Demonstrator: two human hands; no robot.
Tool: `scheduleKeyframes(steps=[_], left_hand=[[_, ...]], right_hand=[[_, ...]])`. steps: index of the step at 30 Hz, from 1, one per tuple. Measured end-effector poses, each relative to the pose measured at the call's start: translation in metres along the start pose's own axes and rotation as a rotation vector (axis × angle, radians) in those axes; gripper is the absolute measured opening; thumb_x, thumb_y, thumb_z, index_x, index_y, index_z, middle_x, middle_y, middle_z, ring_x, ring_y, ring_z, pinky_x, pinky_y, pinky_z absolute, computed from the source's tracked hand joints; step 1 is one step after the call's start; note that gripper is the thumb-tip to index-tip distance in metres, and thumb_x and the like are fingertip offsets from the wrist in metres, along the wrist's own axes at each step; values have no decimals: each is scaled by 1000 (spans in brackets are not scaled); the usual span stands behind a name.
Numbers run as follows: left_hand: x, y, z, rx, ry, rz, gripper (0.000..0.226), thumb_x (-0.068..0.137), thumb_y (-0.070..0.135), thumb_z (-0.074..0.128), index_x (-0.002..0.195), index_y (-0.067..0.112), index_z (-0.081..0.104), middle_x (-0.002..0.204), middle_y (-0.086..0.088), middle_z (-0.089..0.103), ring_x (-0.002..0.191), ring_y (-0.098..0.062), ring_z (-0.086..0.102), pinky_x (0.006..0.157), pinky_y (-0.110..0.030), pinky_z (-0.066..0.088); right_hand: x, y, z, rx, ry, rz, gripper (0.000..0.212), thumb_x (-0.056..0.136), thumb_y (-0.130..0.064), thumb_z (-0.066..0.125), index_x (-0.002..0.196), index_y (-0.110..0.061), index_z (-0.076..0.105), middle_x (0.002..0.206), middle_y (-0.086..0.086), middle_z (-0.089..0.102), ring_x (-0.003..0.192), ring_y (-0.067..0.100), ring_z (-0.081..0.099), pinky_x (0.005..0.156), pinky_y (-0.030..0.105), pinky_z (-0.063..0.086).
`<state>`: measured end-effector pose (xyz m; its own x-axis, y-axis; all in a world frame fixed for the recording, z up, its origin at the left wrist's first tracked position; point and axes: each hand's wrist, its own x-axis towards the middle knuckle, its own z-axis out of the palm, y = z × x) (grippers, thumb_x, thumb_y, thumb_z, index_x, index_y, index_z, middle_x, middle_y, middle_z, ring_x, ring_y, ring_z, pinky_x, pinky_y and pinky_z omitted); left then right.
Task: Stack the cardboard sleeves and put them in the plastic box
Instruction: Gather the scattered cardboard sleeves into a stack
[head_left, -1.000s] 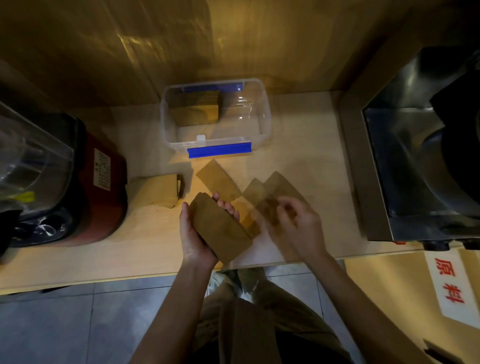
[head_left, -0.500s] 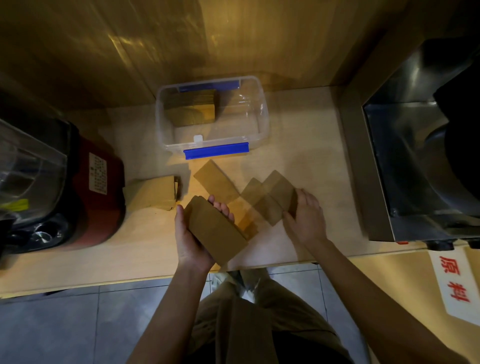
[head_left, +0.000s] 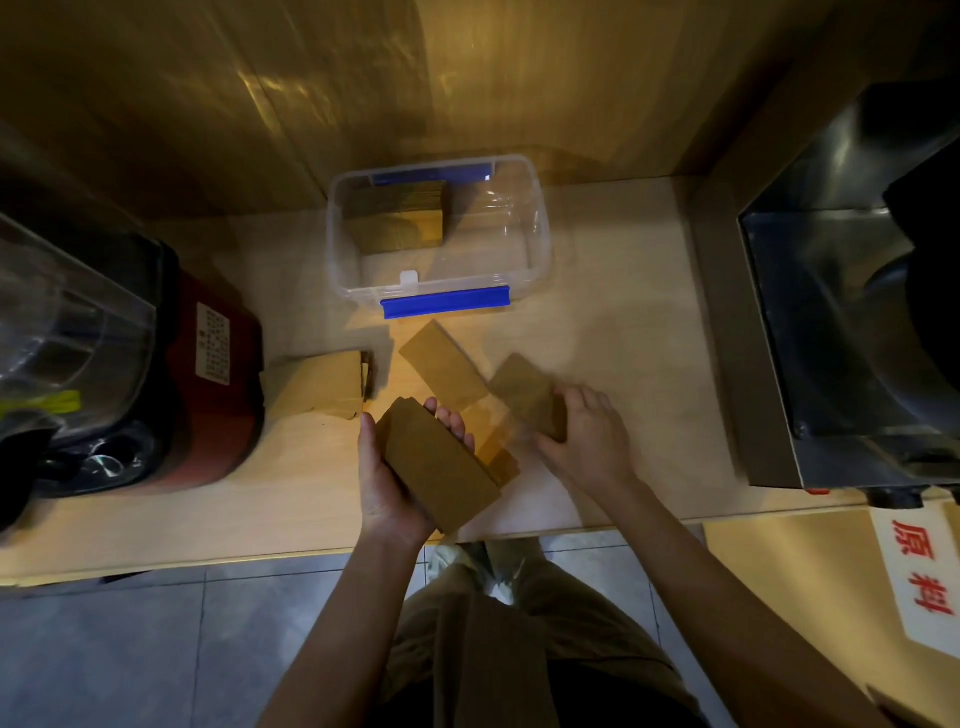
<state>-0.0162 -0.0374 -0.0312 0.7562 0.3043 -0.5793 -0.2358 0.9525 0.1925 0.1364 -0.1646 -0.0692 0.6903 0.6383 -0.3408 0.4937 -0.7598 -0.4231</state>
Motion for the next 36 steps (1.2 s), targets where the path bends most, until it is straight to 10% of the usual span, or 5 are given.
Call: scheduleKeyframes(steps=[29,36], left_hand=[[-12,6,-10,-45,-22,33,75,40,58,80,102,18,64,91,-1,71,84,-15,68,80,-31,56],[-16,2,2,65,59,46,69,57,70,58,104,21,63,98,-8,67,95,-25,62,86,-39,50]], right_hand=[[-9,-31,-24,91,88,182,70,63,-44,73,118,-10,48,111,11,65,103,30,58,96,41,42],[-70,-99,-56,555,71,-102,44,68,-31,74,106,-26,50,83,-27,50,78,-10,53,72,1,41]])
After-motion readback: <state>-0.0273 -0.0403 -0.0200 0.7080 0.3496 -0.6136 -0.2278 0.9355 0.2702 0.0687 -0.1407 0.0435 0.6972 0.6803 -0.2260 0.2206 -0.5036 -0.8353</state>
